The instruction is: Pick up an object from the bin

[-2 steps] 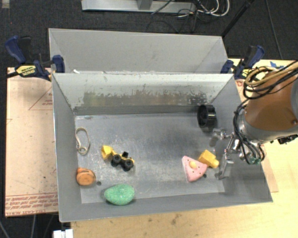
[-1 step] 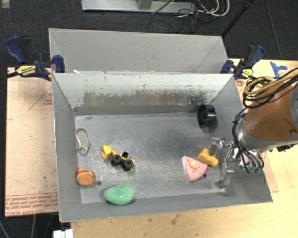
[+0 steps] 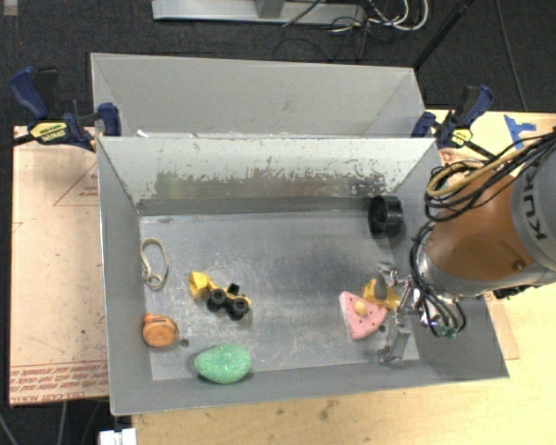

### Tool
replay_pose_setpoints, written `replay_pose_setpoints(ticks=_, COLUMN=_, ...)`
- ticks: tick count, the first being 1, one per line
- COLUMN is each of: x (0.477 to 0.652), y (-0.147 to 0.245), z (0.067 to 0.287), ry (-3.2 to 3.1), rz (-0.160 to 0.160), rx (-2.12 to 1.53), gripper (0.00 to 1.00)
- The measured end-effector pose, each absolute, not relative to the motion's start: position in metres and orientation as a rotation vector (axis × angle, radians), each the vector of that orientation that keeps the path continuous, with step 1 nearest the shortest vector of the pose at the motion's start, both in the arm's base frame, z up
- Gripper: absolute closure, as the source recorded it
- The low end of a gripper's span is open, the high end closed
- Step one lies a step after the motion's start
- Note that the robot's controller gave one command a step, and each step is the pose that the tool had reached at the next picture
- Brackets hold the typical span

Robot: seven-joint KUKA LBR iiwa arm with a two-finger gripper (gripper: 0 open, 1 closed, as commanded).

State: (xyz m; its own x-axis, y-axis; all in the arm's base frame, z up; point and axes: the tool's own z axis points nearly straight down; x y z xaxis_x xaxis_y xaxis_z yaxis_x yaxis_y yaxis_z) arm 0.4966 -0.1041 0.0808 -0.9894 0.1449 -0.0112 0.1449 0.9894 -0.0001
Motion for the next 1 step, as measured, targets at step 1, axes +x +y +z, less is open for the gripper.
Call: replay_pose_setpoints(ticks=1, x=0.485, y=-0.1295, z=0.076, ry=3.079, rz=0.001, rx=0.616, gripper=1.0)
